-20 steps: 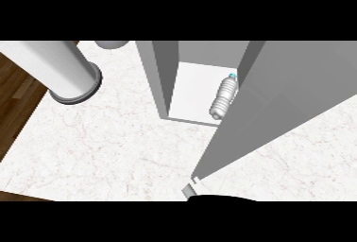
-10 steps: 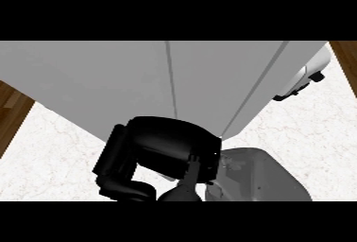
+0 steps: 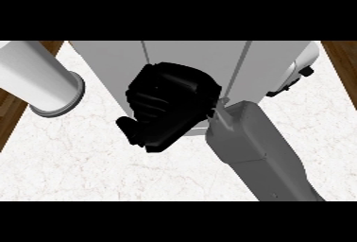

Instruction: Pick up the bottled water, place it into the cabinet and close the cabinet

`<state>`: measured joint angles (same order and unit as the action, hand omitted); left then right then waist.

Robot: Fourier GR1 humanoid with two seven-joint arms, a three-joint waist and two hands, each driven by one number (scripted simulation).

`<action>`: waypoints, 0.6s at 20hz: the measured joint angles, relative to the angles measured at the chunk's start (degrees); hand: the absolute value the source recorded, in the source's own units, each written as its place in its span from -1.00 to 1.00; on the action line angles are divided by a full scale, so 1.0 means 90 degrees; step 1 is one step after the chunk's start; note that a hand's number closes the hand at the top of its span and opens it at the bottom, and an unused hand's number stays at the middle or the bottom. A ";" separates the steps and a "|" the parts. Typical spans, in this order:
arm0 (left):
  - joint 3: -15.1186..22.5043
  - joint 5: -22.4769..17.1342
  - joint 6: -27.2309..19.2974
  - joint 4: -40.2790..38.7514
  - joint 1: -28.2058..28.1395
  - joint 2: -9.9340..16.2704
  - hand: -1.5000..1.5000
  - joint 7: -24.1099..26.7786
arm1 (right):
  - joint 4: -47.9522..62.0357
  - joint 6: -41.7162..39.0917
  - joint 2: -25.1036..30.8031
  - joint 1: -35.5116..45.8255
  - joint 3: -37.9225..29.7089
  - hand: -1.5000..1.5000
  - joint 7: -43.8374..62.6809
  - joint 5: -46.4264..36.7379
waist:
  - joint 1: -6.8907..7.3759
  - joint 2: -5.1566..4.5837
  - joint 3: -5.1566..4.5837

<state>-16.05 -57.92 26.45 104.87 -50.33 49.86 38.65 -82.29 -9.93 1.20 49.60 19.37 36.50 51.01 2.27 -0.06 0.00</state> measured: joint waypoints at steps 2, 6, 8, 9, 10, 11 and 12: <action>-0.0087 0.0032 0.0087 0.0000 -0.0050 -0.0133 -1.00 -0.0064 | 0.0352 -0.0116 0.0049 0.0117 -0.0250 1.00 -0.0119 -0.0049 | -0.0023 -0.0001 -0.0001; -0.0228 0.0124 0.0189 -0.0025 0.0005 -0.0341 -1.00 -0.0210 | 0.0917 -0.0652 0.0140 0.0260 -0.0502 1.00 -0.0538 -0.0291 | -0.0033 0.0018 -0.0030; -0.0370 0.0092 0.0277 -0.0065 0.0002 -0.0386 -1.00 -0.0300 | 0.1045 -0.0861 0.0125 0.0262 -0.0494 1.00 -0.0850 -0.0558 | -0.0042 0.0047 -0.0031; -0.0434 0.0052 0.0305 -0.0072 0.0013 -0.0390 -1.00 -0.0363 | 0.1117 -0.0941 0.0119 0.0280 -0.0496 1.00 -0.0997 -0.0691 | -0.0046 0.0054 -0.0030; -0.0401 0.0148 0.0306 -0.0066 0.0047 -0.0483 -1.00 -0.0368 | 0.1236 -0.1025 0.0104 0.0323 -0.0517 1.00 -0.1150 -0.0808 | -0.0048 0.0062 -0.0019; -0.0415 0.0181 0.0345 -0.0075 0.0049 -0.0545 -1.00 -0.0395 | 0.1293 -0.1006 0.0073 0.0353 -0.0518 1.00 -0.1235 -0.0926 | -0.0062 0.0067 -0.0005; -0.0431 0.0189 0.0382 -0.0055 0.0046 -0.0581 -1.00 -0.0443 | 0.1365 -0.1066 0.0063 0.0377 -0.0528 1.00 -0.1344 -0.1020 | -0.0063 0.0075 -0.0001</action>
<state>-19.92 -56.21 29.88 104.37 -49.92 44.64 34.66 -70.01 -19.52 1.77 52.99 14.62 24.40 41.83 1.71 0.62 -0.01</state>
